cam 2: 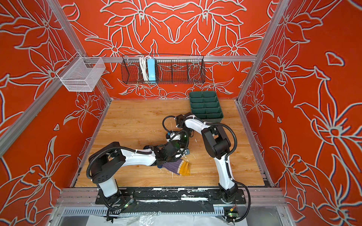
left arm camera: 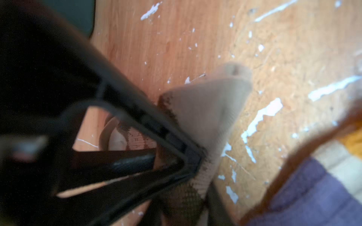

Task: Roll the socks
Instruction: 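Roll the argyle cuff over toward the toe with both grippers, then release the argyle roll with the right gripper and raise it away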

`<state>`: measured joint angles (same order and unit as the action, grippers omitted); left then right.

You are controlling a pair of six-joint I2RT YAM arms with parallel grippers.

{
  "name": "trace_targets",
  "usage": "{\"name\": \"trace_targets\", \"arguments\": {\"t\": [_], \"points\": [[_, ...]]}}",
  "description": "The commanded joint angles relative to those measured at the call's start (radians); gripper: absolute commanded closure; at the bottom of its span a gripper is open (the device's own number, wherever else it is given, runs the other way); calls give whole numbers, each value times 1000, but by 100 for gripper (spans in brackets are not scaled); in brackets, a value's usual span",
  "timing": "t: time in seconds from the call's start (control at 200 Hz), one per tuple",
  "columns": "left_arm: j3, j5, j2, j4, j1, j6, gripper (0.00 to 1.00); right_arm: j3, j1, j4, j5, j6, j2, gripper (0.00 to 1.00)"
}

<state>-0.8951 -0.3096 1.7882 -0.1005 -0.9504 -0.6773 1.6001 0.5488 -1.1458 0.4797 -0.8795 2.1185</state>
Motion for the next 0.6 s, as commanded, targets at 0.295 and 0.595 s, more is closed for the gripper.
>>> {"name": "trace_targets", "arguments": {"t": [0.295,0.595], "points": [[-79,130,29,257,31,39,100,-259,-107,277,1,115,-338,72],[-334,472,143,654,167,56,100,-574,-261,789,-379,501,-752,65]]}}
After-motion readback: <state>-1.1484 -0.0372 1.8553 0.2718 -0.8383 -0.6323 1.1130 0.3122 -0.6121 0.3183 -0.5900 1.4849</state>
